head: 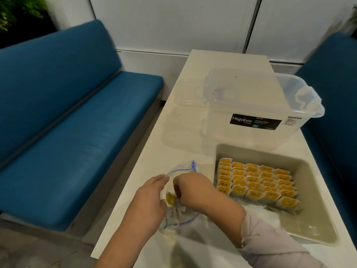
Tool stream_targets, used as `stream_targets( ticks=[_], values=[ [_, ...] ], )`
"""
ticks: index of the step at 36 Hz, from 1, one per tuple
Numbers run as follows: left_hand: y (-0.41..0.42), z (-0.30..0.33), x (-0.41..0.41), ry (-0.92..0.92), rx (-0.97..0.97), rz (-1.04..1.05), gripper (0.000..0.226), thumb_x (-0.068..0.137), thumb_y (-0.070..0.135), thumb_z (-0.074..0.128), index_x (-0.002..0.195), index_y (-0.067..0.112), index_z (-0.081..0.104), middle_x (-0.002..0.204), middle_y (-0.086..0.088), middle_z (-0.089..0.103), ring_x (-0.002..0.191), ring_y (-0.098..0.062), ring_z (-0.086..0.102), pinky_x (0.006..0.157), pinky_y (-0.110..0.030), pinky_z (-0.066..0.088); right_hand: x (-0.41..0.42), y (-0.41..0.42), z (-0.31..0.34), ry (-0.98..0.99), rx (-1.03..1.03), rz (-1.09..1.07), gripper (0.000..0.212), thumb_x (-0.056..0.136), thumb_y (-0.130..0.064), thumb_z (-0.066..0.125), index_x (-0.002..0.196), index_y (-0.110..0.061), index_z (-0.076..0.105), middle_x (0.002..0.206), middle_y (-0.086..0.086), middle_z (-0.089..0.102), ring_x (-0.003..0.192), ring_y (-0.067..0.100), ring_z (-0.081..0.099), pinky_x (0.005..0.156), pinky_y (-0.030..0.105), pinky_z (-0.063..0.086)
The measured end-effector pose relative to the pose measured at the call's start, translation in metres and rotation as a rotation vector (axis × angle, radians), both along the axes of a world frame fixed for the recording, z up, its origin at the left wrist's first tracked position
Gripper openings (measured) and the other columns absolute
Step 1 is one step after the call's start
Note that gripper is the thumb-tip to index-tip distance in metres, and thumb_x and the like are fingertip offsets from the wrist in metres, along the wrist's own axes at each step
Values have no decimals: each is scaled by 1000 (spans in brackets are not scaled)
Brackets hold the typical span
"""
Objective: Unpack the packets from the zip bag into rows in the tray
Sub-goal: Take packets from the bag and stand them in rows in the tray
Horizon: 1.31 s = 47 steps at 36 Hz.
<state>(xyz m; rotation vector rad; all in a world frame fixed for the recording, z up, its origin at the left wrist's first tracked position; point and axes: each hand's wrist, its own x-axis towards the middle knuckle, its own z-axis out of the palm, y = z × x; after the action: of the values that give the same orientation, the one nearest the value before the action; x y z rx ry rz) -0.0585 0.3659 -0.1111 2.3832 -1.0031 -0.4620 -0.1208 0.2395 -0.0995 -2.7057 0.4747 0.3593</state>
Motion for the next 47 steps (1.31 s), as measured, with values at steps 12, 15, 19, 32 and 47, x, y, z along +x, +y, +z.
stream_targets(
  ticks=[12, 15, 19, 32, 47],
  values=[
    [0, 11, -2, 54, -121, 53, 25, 92, 36, 51, 115, 33, 62, 137, 17, 45, 125, -2, 41, 93, -14, 28, -26, -29, 25, -172, 336, -216, 14, 77, -20, 76, 88, -25, 68, 78, -9, 62, 75, 7, 58, 71, 24, 46],
    [-2, 16, -5, 57, -231, 103, 19, 89, 40, 52, 99, 32, 66, 130, 17, 51, 122, -5, 46, 95, -21, 35, -31, -31, 21, -268, 622, -312, 19, 74, -10, 77, 72, -24, 64, 70, -6, 64, 65, 5, 57, 68, 23, 47],
    [-7, 26, -8, 59, -374, 177, 9, 85, 35, 60, 77, 33, 62, 116, 22, 57, 106, 2, 51, 80, -9, 35, -36, -28, 19, -346, 816, -373, 17, 75, -2, 76, 74, -14, 64, 62, -8, 61, 53, -3, 53, 53, 9, 41],
    [-26, 39, -12, -145, -362, 65, 6, 77, 41, 64, 77, 37, 68, 110, 25, 55, 106, 4, 44, 80, -2, 28, -48, -32, 43, -514, 439, -341, 4, 81, -24, 72, 81, -27, 69, 69, -20, 61, 56, -13, 50, 53, 7, 34],
    [-59, 38, -35, -95, -368, -90, 11, 75, 34, 73, 87, 34, 72, 112, 27, 54, 111, 6, 42, 94, -11, 30, -88, -64, 70, -363, 111, -344, 4, 81, -25, 70, 82, -28, 71, 82, -11, 68, 80, 8, 60, 73, 26, 46]
  ],
)
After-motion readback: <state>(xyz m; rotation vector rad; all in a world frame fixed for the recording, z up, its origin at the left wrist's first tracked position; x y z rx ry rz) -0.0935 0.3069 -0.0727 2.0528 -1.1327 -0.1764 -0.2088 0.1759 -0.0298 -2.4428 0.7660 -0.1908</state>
